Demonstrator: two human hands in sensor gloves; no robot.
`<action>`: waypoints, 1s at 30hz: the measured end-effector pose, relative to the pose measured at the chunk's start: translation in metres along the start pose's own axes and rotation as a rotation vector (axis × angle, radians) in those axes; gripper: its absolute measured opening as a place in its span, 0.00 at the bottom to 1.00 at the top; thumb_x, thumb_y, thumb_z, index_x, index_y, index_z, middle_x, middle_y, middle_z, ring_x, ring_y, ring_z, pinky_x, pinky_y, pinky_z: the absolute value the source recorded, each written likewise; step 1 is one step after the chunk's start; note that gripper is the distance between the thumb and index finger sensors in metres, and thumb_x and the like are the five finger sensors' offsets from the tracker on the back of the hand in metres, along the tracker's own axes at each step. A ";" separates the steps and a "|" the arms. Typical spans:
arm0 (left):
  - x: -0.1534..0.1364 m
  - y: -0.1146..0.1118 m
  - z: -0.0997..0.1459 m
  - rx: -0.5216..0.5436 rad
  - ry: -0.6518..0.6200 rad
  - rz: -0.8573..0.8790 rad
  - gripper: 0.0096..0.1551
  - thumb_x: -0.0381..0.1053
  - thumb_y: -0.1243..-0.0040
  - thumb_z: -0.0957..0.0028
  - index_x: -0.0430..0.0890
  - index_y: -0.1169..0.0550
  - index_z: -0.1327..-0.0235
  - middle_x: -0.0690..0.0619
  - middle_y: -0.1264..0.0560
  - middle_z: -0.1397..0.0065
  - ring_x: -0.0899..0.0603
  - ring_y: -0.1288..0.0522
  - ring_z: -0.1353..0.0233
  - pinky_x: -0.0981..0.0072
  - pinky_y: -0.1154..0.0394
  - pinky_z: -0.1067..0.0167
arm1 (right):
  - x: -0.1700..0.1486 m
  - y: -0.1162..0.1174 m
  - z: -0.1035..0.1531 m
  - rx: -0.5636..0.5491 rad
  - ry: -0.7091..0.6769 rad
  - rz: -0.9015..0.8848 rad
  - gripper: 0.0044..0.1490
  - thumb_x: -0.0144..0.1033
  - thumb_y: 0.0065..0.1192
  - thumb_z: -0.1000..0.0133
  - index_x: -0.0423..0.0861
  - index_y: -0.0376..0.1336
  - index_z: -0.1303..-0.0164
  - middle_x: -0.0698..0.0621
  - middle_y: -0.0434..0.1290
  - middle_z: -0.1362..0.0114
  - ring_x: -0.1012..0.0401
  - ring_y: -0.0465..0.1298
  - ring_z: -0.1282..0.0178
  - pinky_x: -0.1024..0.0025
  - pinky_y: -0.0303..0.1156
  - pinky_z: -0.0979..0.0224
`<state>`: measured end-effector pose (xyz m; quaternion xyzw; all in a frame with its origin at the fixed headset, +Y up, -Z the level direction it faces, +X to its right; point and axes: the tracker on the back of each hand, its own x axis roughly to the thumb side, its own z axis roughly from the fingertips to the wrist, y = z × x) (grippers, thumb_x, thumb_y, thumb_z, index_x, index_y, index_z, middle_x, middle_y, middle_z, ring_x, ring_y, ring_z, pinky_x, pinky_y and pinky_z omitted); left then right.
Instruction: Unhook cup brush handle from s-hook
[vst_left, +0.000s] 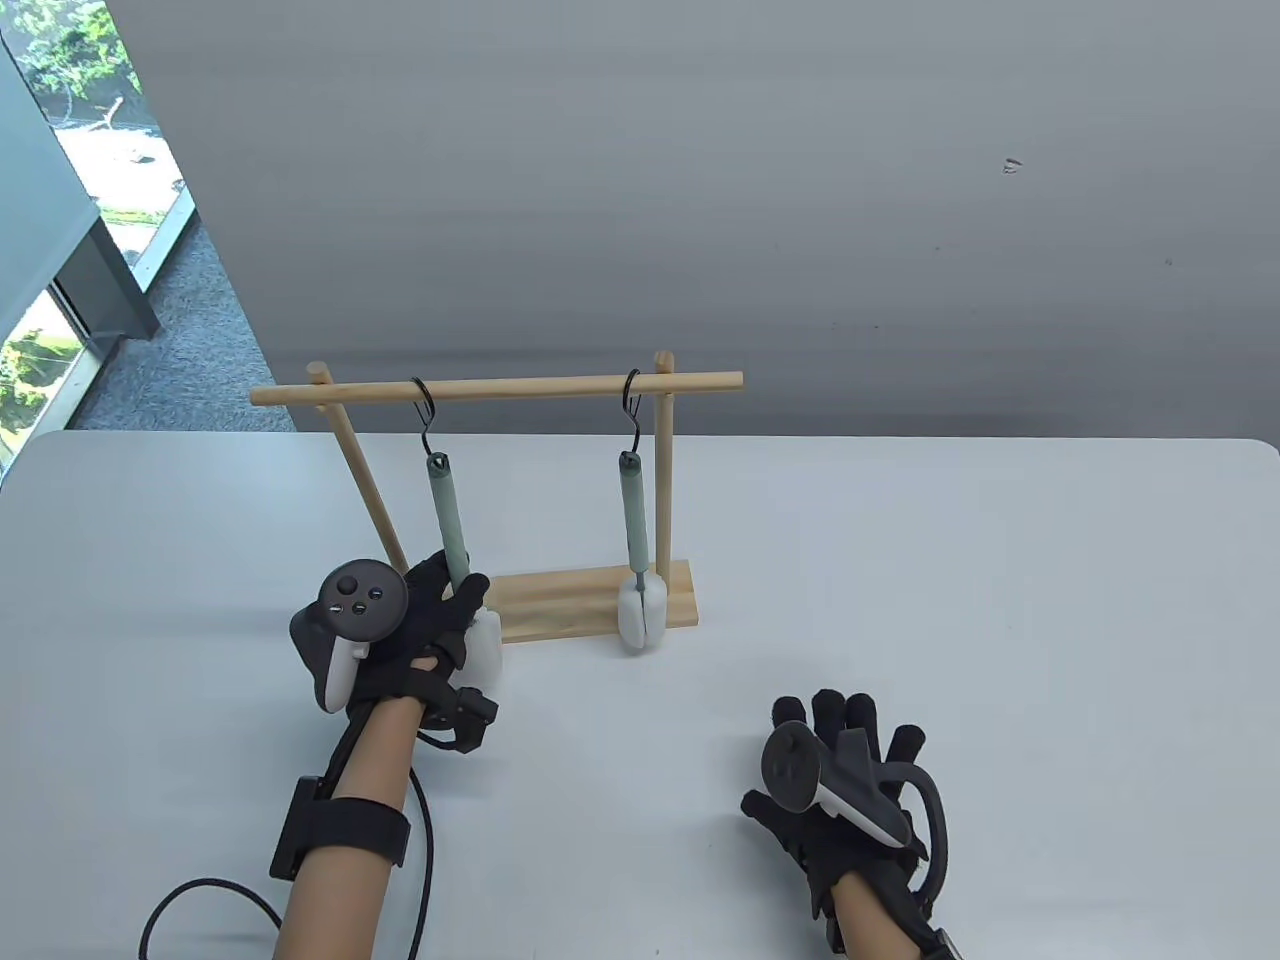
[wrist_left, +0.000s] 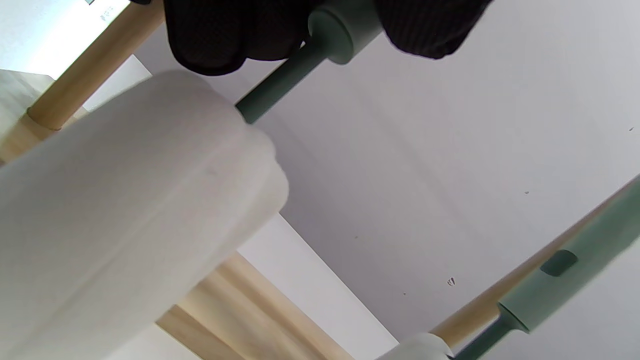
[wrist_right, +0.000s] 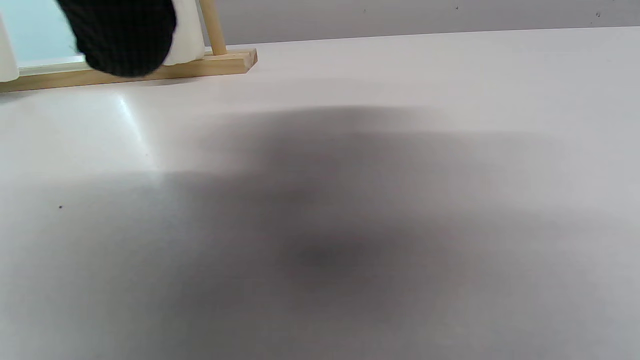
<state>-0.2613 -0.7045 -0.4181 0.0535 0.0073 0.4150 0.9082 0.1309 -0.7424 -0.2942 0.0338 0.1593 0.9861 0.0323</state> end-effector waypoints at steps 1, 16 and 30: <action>0.000 0.000 0.002 -0.010 -0.007 0.017 0.32 0.58 0.41 0.54 0.44 0.27 0.39 0.39 0.29 0.28 0.31 0.25 0.31 0.34 0.39 0.33 | 0.001 0.000 0.000 0.000 -0.007 0.006 0.59 0.59 0.53 0.46 0.47 0.26 0.23 0.34 0.28 0.18 0.36 0.29 0.18 0.26 0.20 0.35; 0.025 0.013 0.027 -0.053 -0.073 0.220 0.31 0.58 0.41 0.53 0.43 0.25 0.40 0.38 0.27 0.30 0.30 0.24 0.33 0.34 0.38 0.34 | 0.003 -0.002 0.002 0.003 -0.032 -0.014 0.57 0.58 0.53 0.46 0.46 0.30 0.22 0.33 0.30 0.18 0.35 0.30 0.18 0.26 0.21 0.34; 0.016 0.032 0.072 0.005 -0.196 -0.123 0.32 0.56 0.40 0.54 0.43 0.27 0.39 0.38 0.29 0.28 0.29 0.26 0.31 0.33 0.40 0.33 | -0.004 -0.005 -0.003 -0.007 -0.077 -0.110 0.57 0.57 0.53 0.46 0.45 0.30 0.21 0.33 0.30 0.18 0.35 0.30 0.18 0.26 0.21 0.34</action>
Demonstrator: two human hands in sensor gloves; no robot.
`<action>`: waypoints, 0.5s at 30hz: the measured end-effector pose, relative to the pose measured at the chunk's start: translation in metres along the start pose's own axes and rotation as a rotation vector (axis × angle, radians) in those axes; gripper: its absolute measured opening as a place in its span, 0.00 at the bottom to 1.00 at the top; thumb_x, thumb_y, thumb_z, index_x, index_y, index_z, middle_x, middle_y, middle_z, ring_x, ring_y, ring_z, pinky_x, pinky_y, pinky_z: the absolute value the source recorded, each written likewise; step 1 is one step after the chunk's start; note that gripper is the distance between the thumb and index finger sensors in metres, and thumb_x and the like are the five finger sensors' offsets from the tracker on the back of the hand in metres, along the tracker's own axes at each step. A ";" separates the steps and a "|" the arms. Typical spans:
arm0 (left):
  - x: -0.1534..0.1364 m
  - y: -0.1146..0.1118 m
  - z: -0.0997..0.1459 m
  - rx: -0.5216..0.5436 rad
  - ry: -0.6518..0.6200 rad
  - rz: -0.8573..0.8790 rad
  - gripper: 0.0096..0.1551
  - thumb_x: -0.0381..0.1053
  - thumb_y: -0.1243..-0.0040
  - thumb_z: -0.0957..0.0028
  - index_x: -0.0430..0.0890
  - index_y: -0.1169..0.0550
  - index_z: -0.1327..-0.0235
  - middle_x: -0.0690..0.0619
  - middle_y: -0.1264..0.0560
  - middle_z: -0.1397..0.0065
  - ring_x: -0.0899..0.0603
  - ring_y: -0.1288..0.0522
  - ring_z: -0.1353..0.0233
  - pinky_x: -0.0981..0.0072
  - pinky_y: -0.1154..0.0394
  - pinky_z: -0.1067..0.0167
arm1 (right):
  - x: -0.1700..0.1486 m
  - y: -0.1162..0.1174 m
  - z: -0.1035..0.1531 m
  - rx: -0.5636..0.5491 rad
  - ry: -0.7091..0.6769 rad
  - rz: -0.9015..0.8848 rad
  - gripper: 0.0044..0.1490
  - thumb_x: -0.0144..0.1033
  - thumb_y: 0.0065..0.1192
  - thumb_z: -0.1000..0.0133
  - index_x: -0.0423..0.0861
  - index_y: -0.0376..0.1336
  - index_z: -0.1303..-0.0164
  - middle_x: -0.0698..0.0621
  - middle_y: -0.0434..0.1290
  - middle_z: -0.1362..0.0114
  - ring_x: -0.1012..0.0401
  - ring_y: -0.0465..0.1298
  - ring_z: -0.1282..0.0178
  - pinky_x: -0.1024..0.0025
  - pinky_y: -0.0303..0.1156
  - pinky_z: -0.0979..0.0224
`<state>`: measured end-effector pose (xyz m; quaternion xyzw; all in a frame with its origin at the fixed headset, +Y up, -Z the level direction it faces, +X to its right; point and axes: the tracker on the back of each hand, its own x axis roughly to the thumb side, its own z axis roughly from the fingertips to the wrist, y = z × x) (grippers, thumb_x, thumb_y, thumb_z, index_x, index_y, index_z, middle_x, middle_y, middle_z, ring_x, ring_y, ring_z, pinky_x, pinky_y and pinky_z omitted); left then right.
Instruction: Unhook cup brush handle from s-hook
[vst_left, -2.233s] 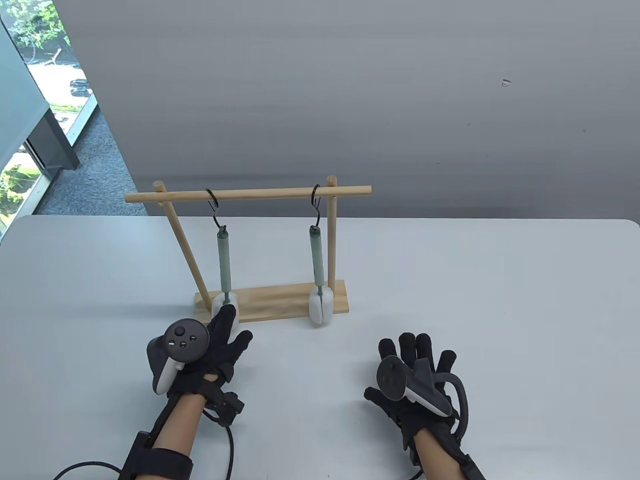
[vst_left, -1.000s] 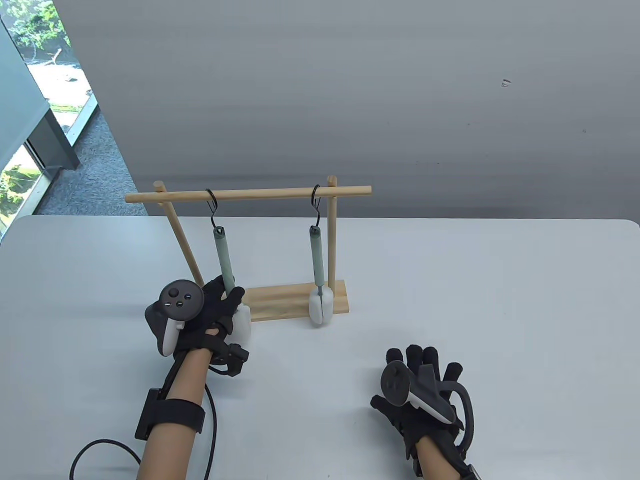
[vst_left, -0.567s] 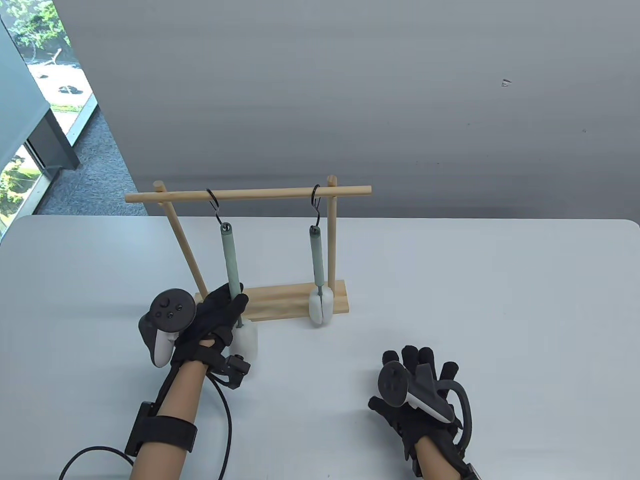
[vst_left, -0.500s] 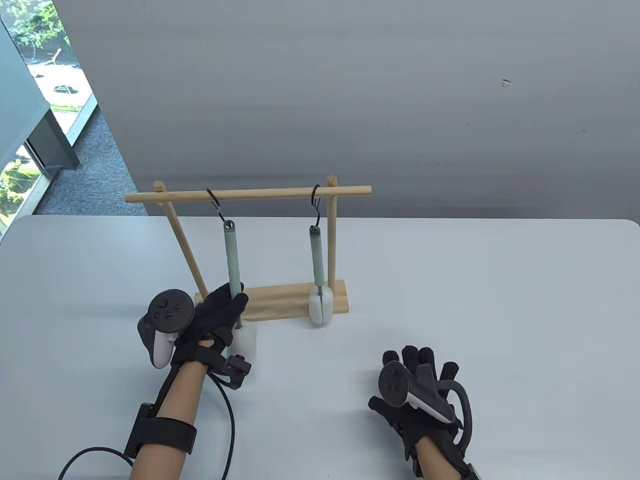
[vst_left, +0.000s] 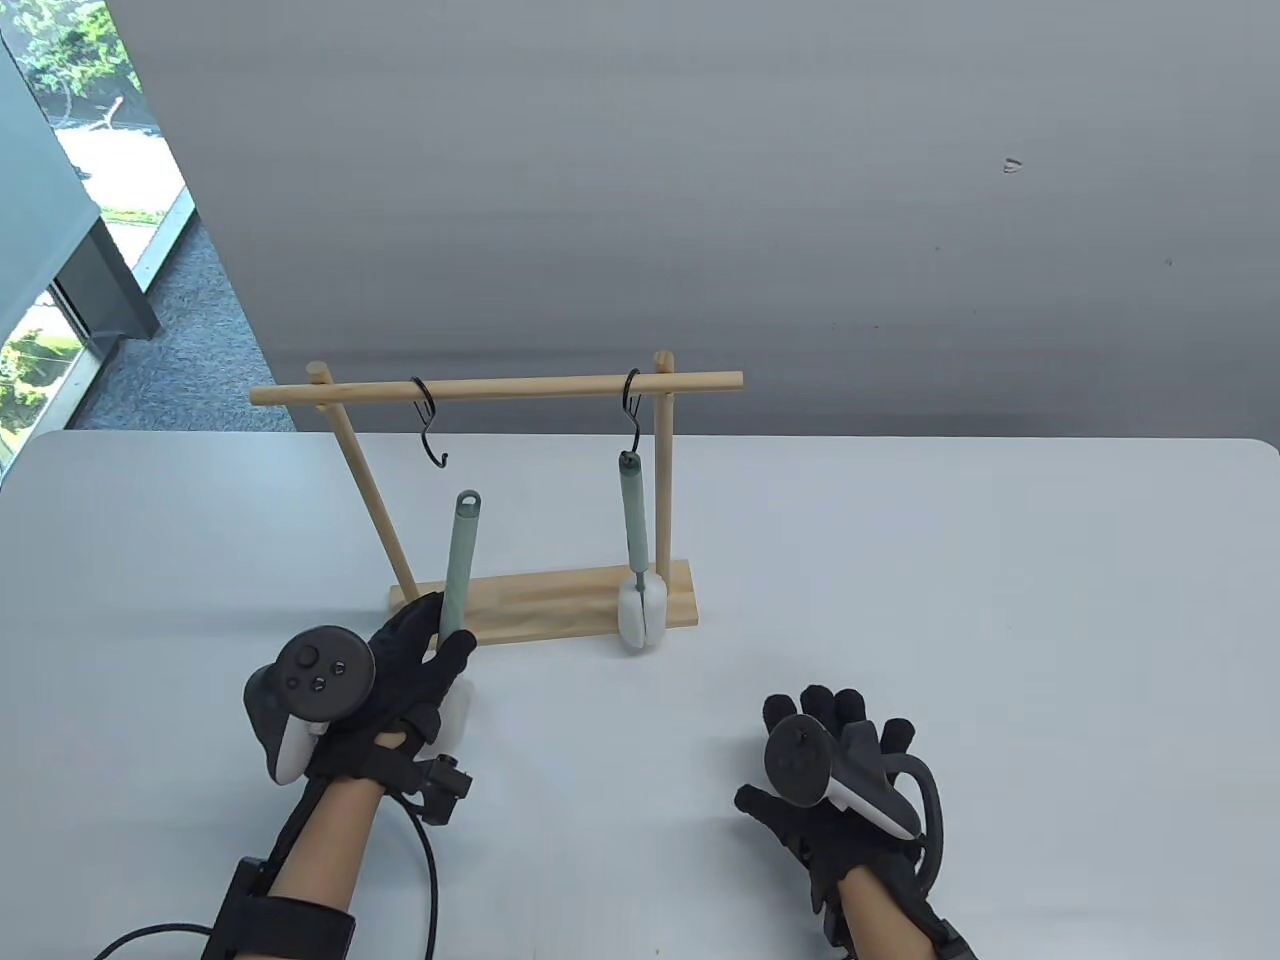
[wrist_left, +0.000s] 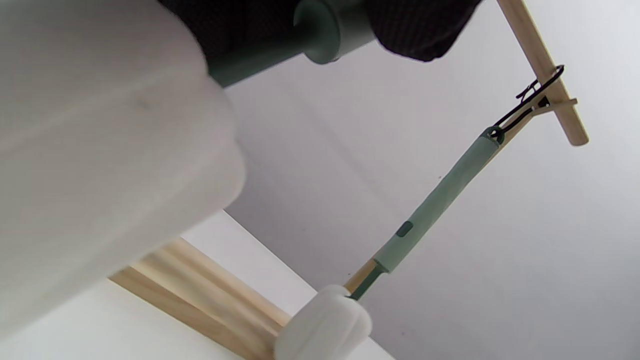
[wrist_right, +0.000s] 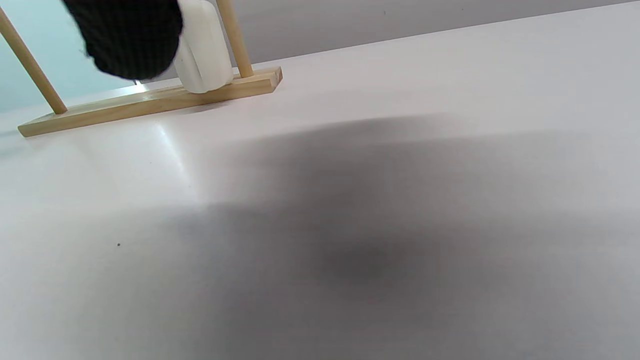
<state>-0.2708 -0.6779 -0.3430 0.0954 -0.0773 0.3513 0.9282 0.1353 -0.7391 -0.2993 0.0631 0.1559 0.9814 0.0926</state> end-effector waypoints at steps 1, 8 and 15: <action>-0.004 0.001 0.006 0.003 -0.024 -0.075 0.32 0.56 0.40 0.54 0.43 0.27 0.39 0.38 0.29 0.28 0.29 0.26 0.31 0.33 0.40 0.33 | -0.001 0.000 -0.001 -0.003 -0.004 -0.012 0.56 0.57 0.53 0.46 0.45 0.30 0.21 0.32 0.30 0.18 0.35 0.30 0.18 0.26 0.21 0.34; -0.031 -0.005 0.033 -0.024 -0.088 -0.445 0.32 0.57 0.40 0.55 0.46 0.27 0.38 0.41 0.28 0.27 0.31 0.25 0.30 0.35 0.39 0.32 | 0.002 -0.008 -0.002 -0.180 -0.110 -0.060 0.53 0.55 0.55 0.46 0.44 0.38 0.20 0.32 0.37 0.17 0.34 0.37 0.17 0.25 0.24 0.33; -0.050 -0.011 0.041 -0.139 -0.019 -0.568 0.32 0.57 0.40 0.55 0.47 0.27 0.38 0.41 0.30 0.26 0.30 0.28 0.28 0.33 0.41 0.31 | 0.003 0.000 -0.008 -0.121 -0.111 -0.030 0.54 0.57 0.54 0.46 0.44 0.36 0.20 0.32 0.36 0.17 0.34 0.36 0.17 0.25 0.24 0.34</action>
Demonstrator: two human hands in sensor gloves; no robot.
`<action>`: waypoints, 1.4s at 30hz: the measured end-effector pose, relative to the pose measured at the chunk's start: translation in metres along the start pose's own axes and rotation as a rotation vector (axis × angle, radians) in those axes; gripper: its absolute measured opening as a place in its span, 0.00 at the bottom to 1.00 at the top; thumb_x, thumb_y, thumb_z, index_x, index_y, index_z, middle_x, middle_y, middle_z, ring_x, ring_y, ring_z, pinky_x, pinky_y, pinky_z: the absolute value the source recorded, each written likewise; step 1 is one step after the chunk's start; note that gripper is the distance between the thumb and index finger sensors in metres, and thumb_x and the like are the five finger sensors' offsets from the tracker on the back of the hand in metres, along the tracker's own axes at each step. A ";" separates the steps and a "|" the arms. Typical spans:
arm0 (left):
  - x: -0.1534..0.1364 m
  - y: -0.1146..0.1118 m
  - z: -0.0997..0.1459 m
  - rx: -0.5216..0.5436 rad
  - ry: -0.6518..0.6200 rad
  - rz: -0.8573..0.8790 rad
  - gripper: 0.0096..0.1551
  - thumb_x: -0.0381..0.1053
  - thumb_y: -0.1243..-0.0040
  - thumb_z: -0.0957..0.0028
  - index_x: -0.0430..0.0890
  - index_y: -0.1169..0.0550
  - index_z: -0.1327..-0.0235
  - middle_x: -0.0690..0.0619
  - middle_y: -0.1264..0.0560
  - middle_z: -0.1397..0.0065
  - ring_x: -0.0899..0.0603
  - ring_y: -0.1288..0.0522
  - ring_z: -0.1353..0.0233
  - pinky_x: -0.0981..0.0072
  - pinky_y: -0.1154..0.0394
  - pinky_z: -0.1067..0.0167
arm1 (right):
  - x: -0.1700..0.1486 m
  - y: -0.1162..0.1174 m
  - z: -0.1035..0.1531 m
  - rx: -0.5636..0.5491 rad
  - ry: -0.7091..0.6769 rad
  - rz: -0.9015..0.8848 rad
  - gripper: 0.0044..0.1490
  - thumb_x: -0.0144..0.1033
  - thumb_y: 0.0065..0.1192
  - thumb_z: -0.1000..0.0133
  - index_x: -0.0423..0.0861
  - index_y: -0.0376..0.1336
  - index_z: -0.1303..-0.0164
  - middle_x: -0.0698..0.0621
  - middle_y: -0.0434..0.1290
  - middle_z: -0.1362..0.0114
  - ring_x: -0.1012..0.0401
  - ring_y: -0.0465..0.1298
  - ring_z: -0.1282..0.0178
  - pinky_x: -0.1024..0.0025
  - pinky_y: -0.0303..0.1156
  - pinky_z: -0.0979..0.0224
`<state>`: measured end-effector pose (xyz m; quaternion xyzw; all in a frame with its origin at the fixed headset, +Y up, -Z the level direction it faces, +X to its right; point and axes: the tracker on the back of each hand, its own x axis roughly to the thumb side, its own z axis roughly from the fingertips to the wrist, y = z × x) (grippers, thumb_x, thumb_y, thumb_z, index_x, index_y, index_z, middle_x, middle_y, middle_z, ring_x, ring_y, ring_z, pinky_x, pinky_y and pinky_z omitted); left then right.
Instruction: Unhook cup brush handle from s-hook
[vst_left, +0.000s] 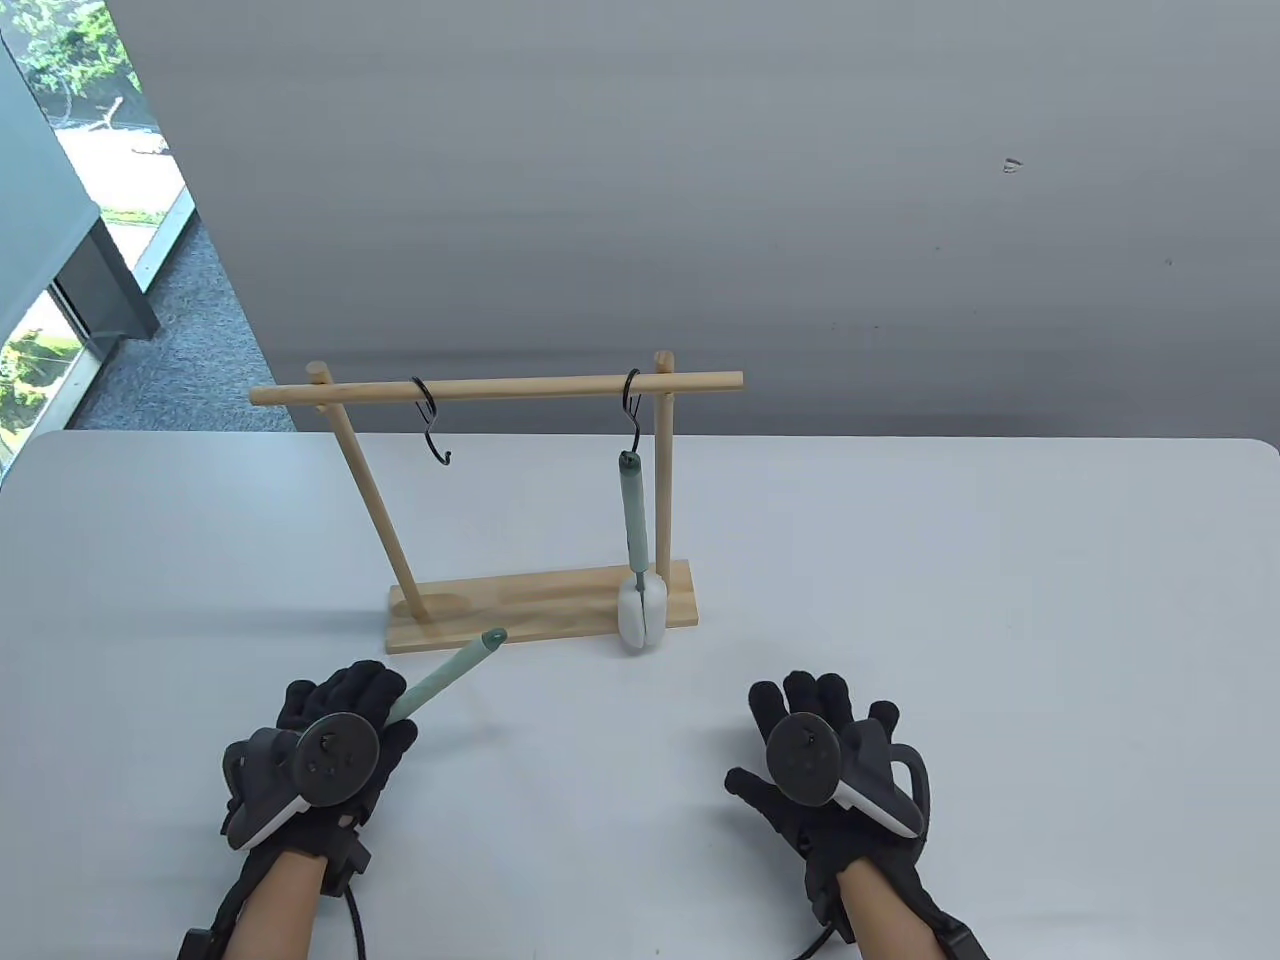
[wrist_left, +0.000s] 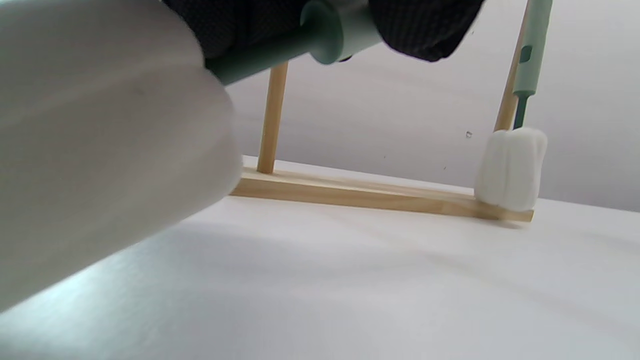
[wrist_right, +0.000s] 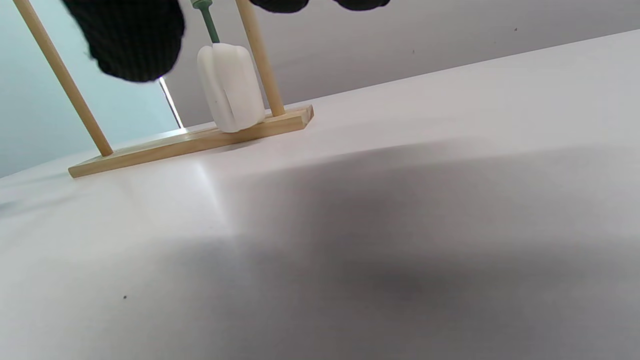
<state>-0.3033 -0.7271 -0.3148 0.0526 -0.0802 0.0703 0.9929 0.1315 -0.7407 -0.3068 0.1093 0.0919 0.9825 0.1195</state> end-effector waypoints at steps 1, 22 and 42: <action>-0.002 -0.003 0.000 -0.025 0.008 -0.013 0.32 0.57 0.40 0.55 0.47 0.27 0.38 0.41 0.30 0.25 0.30 0.28 0.27 0.33 0.41 0.31 | 0.000 0.000 0.000 0.002 0.000 0.002 0.54 0.57 0.54 0.46 0.45 0.36 0.20 0.32 0.36 0.17 0.34 0.36 0.17 0.25 0.24 0.34; -0.022 -0.033 -0.003 -0.376 0.076 -0.281 0.32 0.58 0.42 0.55 0.49 0.28 0.37 0.44 0.30 0.24 0.31 0.30 0.25 0.33 0.43 0.29 | 0.000 0.000 0.002 0.042 0.021 0.000 0.54 0.57 0.53 0.46 0.45 0.35 0.20 0.32 0.36 0.17 0.34 0.36 0.17 0.25 0.24 0.34; -0.025 -0.015 0.000 -0.405 0.133 -0.124 0.34 0.55 0.38 0.55 0.47 0.29 0.35 0.42 0.32 0.24 0.30 0.31 0.24 0.34 0.42 0.30 | -0.003 -0.001 0.002 0.050 0.031 -0.016 0.54 0.57 0.53 0.46 0.45 0.35 0.20 0.32 0.36 0.17 0.34 0.36 0.17 0.25 0.24 0.34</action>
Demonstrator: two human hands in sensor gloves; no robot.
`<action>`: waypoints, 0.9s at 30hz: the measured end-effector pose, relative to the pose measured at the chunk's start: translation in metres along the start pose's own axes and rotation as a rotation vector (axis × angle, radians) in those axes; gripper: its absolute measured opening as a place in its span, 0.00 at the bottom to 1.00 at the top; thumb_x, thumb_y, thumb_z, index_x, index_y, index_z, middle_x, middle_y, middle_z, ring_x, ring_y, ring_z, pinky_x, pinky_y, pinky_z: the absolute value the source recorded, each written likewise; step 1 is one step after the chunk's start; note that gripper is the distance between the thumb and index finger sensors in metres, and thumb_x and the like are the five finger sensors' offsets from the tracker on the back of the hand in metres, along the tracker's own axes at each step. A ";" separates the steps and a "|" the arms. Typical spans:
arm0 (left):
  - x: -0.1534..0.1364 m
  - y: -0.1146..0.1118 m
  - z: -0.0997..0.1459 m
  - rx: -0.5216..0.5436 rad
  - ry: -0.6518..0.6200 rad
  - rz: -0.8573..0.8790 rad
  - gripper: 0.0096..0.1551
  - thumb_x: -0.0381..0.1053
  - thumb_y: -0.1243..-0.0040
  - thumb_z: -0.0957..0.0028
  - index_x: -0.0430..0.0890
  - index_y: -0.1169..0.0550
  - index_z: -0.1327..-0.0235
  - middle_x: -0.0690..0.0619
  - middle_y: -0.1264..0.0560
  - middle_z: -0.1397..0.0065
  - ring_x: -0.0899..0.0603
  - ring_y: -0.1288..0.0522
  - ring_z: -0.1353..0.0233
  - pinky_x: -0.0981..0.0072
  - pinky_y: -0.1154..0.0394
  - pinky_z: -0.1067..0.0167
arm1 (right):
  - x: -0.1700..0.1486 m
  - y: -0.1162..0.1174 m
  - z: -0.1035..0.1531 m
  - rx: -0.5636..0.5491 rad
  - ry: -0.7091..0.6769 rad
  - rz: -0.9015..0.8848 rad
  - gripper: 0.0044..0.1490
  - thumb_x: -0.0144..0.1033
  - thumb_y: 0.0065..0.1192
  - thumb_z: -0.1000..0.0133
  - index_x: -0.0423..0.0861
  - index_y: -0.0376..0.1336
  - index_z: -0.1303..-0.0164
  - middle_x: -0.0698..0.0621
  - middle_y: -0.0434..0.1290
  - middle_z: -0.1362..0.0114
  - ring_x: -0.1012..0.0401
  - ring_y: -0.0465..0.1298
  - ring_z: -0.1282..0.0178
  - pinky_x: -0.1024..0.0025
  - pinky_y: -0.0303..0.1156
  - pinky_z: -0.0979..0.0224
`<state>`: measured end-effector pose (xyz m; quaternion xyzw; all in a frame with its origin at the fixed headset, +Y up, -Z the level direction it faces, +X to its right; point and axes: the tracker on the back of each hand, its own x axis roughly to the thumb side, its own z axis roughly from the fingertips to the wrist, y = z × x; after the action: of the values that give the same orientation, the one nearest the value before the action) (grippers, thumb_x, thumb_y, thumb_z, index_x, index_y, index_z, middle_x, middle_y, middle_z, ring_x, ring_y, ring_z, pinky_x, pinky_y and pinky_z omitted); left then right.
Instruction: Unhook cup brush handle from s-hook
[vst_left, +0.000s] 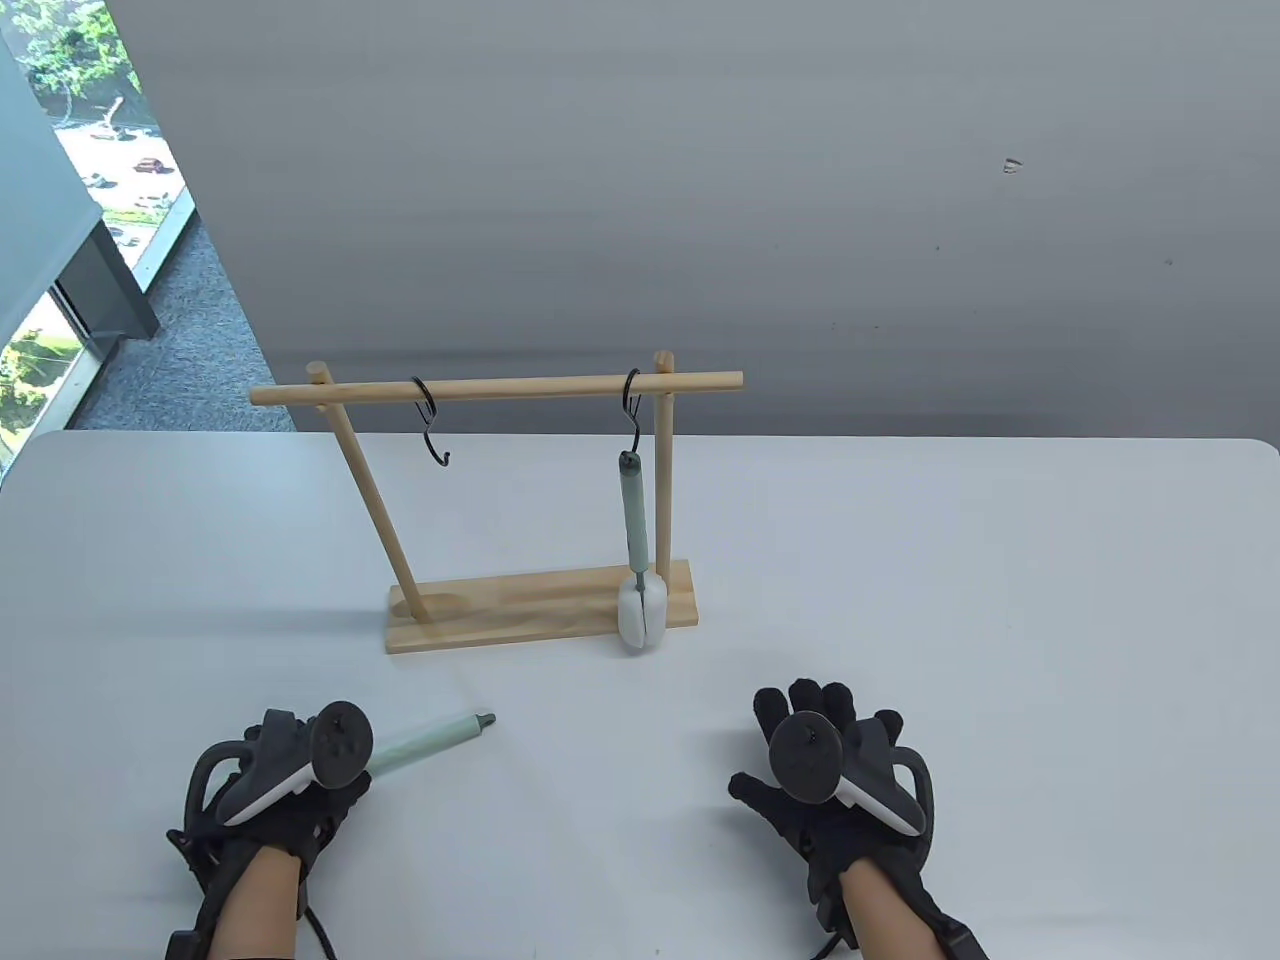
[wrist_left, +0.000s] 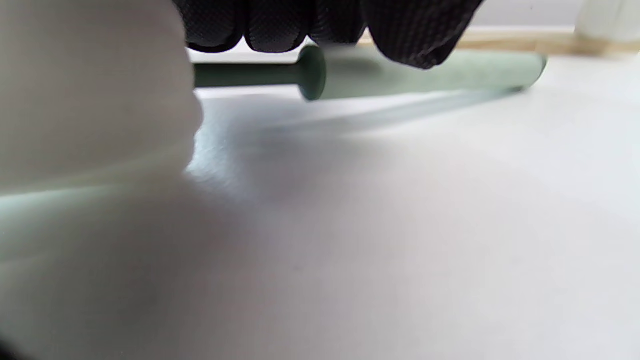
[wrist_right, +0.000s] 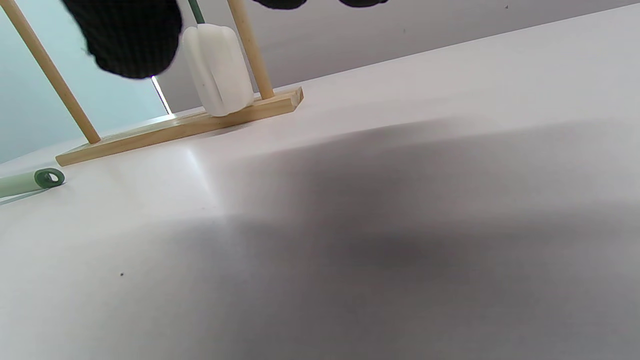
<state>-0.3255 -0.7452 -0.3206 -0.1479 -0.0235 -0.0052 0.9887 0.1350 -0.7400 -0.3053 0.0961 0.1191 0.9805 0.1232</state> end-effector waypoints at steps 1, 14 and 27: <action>0.000 0.004 0.003 0.020 -0.003 0.012 0.34 0.55 0.38 0.56 0.47 0.29 0.35 0.41 0.32 0.24 0.30 0.31 0.24 0.34 0.42 0.30 | 0.000 0.000 0.000 -0.001 -0.001 -0.003 0.54 0.57 0.53 0.46 0.45 0.35 0.20 0.32 0.36 0.17 0.34 0.36 0.17 0.25 0.24 0.34; 0.053 0.045 0.046 0.258 -0.242 -0.012 0.35 0.55 0.37 0.56 0.47 0.29 0.35 0.42 0.32 0.23 0.30 0.32 0.24 0.34 0.43 0.30 | 0.005 0.000 -0.001 -0.012 -0.079 -0.012 0.54 0.59 0.52 0.46 0.44 0.35 0.20 0.32 0.37 0.17 0.34 0.38 0.17 0.24 0.29 0.33; 0.095 0.041 0.048 0.252 -0.448 -0.016 0.33 0.55 0.38 0.56 0.47 0.28 0.35 0.42 0.31 0.24 0.30 0.30 0.25 0.34 0.41 0.30 | 0.035 -0.034 -0.037 -0.192 -0.242 -0.278 0.52 0.58 0.52 0.45 0.40 0.40 0.20 0.30 0.48 0.19 0.34 0.55 0.20 0.27 0.45 0.31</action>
<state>-0.2321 -0.6919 -0.2822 -0.0208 -0.2435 0.0230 0.9694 0.1012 -0.7067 -0.3436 0.1835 0.0217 0.9423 0.2793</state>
